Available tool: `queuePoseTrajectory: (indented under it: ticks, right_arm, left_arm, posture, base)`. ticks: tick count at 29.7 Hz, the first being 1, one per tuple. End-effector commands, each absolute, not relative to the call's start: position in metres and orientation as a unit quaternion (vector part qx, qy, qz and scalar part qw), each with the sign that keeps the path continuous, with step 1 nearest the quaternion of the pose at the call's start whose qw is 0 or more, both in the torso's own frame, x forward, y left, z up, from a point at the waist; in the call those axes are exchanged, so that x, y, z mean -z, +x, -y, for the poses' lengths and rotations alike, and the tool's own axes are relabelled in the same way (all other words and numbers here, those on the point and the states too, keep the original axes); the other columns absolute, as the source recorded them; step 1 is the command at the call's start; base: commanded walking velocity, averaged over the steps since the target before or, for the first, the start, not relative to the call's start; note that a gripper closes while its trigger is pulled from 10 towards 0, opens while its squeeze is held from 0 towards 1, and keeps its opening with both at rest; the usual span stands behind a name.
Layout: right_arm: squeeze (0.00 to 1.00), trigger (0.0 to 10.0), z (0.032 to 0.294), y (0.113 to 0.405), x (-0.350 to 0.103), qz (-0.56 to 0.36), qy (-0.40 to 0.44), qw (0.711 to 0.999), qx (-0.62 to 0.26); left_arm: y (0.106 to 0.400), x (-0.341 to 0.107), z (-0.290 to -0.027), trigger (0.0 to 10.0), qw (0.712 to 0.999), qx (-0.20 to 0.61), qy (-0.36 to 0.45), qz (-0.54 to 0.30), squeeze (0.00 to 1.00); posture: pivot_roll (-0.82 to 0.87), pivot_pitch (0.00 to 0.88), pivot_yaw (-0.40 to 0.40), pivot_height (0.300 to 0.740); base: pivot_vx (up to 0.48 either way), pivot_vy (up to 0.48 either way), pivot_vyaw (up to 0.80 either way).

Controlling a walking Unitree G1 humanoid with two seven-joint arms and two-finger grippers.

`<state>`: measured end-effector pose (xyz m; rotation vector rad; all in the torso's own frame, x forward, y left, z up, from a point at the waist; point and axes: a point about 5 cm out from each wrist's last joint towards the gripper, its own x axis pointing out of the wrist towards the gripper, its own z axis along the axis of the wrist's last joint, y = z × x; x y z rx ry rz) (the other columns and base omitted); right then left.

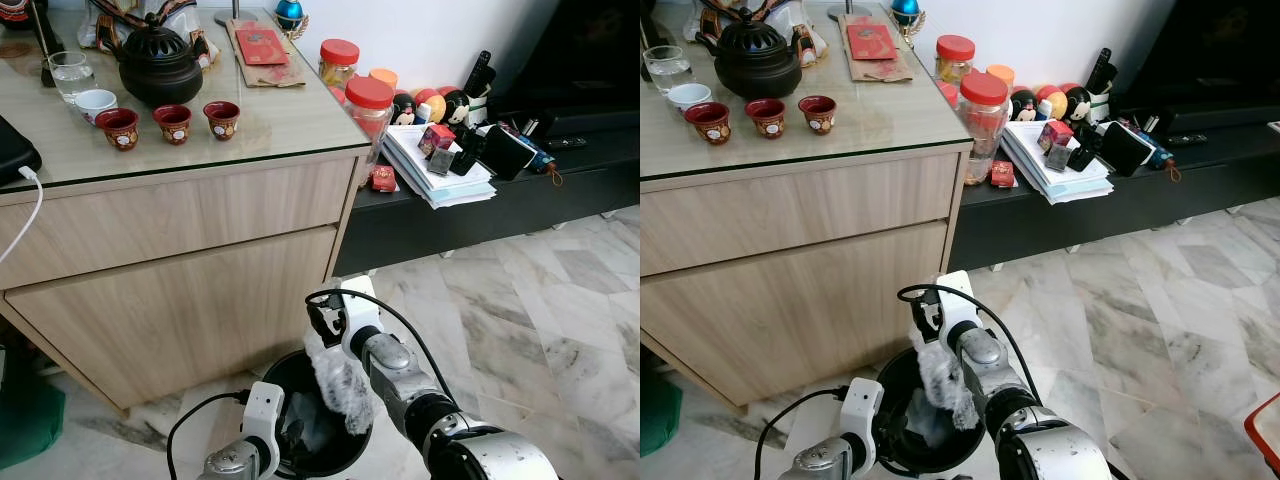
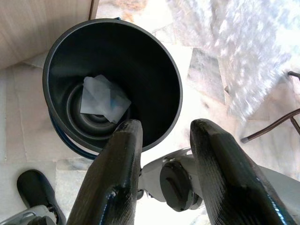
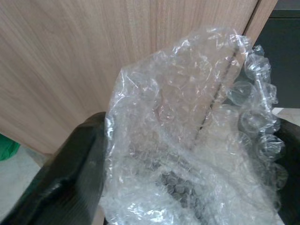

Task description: Picking trash to rubbish bin

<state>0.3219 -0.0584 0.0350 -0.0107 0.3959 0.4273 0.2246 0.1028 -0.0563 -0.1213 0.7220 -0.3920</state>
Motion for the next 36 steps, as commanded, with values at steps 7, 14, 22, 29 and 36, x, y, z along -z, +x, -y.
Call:
queuePoseTrajectory:
  ticks: [7,14,22,29,36]
  right_arm:
    - [1.00,10.0,0.058,0.324,-0.038,-0.189,0.002,0.960,-0.208]
    - [1.00,10.0,0.058,0.325,-0.038,-0.189,0.002,0.960,-0.208]
    - [0.00,10.0,0.059,0.323,-0.035,-0.200,-0.010,0.957,-0.212]
    - [0.00,10.0,0.062,0.321,-0.033,-0.203,-0.013,0.956,-0.210]
    - [0.00,10.0,0.062,0.322,-0.033,-0.203,-0.015,0.956,-0.210]
  left_arm:
    - [0.224,0.056,-0.098,10.0,0.914,0.200,-0.058,-0.348,0.00]
    - [0.224,0.056,-0.097,10.0,0.914,0.201,-0.057,-0.347,0.00]
    - [0.230,0.051,-0.096,10.0,0.920,0.201,-0.053,-0.332,0.00]
    - [0.253,0.030,-0.090,10.0,0.936,0.224,-0.042,-0.269,0.00]
    - [0.263,0.016,-0.085,10.0,0.937,0.272,-0.021,-0.218,0.00]
  posture:
    - [0.03,0.106,-0.198,0.740]
    - [0.03,0.106,-0.199,0.740]
    - [0.03,0.106,-0.200,0.740]
    - [0.03,0.105,-0.199,0.740]
    - [0.03,0.106,-0.201,0.740]
  base:
    - [0.000,0.000,0.00]
    - [0.000,0.000,0.00]
    - [0.000,0.000,0.00]
    - [0.000,0.000,0.00]
    - [0.000,0.000,0.00]
